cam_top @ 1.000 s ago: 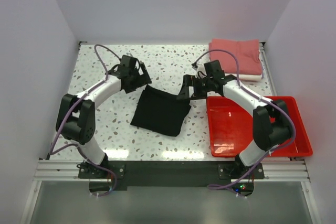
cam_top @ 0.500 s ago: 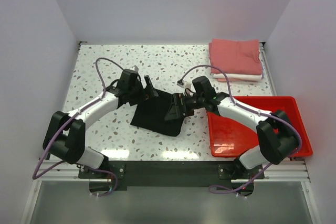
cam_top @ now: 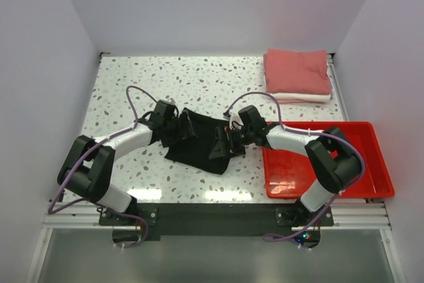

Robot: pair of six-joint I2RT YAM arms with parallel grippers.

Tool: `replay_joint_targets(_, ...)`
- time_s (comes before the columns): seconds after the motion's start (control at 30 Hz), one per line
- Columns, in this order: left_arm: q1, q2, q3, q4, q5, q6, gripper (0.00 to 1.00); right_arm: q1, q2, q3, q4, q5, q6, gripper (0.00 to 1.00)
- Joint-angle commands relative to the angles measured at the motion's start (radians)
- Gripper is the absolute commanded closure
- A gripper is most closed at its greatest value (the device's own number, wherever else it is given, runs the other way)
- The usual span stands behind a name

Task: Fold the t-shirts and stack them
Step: Fold the tshirt

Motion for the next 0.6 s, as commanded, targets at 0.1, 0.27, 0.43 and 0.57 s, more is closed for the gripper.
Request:
replay_joint_targets(0.1,-0.003,-0.031,-0.035,-0.025,-0.073,-0.003,0.0,-0.011,0.019,0.014,-0.069,0.076,-0.073,0.01)
replay_joint_targets(0.27,-0.004,-0.144,-0.02,-0.123,-0.102,-0.009,0.0,-0.006,-0.111,0.094,-0.172,0.12,-0.136,0.01)
replay_joint_targets(0.43,-0.003,-0.363,-0.006,-0.232,-0.204,-0.035,0.0,-0.008,-0.292,0.102,-0.188,0.171,-0.143,0.01)
replay_joint_targets(0.57,-0.001,-0.471,0.019,-0.335,-0.335,-0.072,0.0,-0.015,-0.383,0.054,-0.076,0.255,-0.058,0.01)
